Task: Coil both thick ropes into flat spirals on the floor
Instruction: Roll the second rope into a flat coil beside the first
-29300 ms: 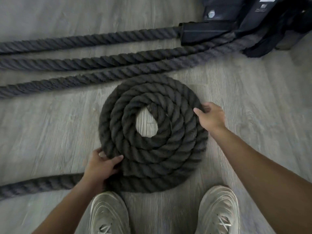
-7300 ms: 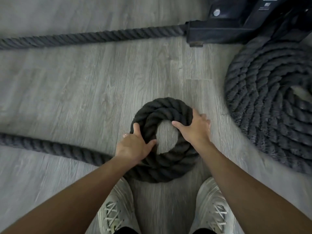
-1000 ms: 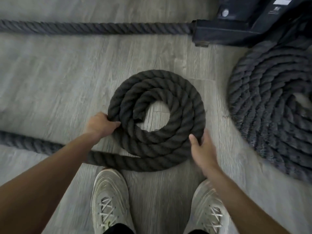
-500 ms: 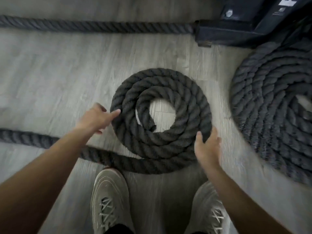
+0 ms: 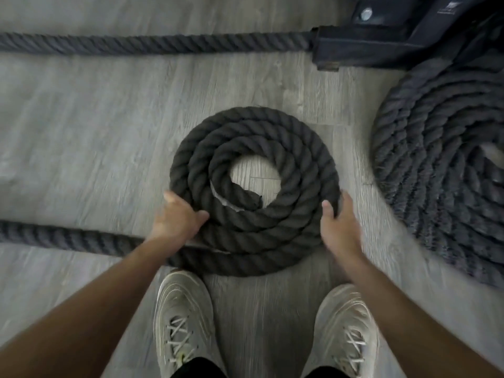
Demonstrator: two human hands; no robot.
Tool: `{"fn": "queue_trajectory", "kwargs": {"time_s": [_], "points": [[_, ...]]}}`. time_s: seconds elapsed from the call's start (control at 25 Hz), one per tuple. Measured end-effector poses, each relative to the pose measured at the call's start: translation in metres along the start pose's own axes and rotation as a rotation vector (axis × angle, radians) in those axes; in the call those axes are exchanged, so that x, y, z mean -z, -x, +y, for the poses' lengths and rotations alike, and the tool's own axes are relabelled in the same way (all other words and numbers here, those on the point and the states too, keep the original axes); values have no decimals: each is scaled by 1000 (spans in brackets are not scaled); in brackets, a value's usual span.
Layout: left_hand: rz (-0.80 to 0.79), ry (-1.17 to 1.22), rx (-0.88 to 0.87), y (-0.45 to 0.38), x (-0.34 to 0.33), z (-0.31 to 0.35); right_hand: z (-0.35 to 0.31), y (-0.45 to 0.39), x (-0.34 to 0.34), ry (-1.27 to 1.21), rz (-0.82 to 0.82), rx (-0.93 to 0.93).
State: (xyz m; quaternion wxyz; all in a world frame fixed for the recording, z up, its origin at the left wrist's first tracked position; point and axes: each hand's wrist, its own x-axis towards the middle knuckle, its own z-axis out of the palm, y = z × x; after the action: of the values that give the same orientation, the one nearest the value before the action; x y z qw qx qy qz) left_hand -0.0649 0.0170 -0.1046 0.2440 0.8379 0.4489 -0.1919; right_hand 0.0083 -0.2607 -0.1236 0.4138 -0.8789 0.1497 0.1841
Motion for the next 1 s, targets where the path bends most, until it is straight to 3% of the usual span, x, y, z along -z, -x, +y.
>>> {"fn": "queue_trajectory", "kwargs": {"time_s": [0.08,0.2,0.28,0.36,0.52,0.6,0.72,0.88,1.0], "points": [[-31,98,-19,36,-20,-11,-15,-46,8,55,51,-9],[-141,-159,-98,14,0,-22,-26,-73,5,126,97,47],[-103,-217,-92,-25,26,-21,-16,-49,-9,105,100,43],[-1,-159,-58,-55,48,-14,3,-4,-22,31,104,17],[-47,245,-115,-88,44,-7,29,74,-44,-38,22,25],[15,332,-115,-84,29,-15,31,78,-47,-36,-2,45],[54,277,-122,-65,29,-23,32,35,-36,-38,22,2],[12,65,-257,6,1,-38,11,-42,-5,-72,203,47],[36,-75,-348,40,-20,-48,-18,-76,22,26,153,-24]]}}
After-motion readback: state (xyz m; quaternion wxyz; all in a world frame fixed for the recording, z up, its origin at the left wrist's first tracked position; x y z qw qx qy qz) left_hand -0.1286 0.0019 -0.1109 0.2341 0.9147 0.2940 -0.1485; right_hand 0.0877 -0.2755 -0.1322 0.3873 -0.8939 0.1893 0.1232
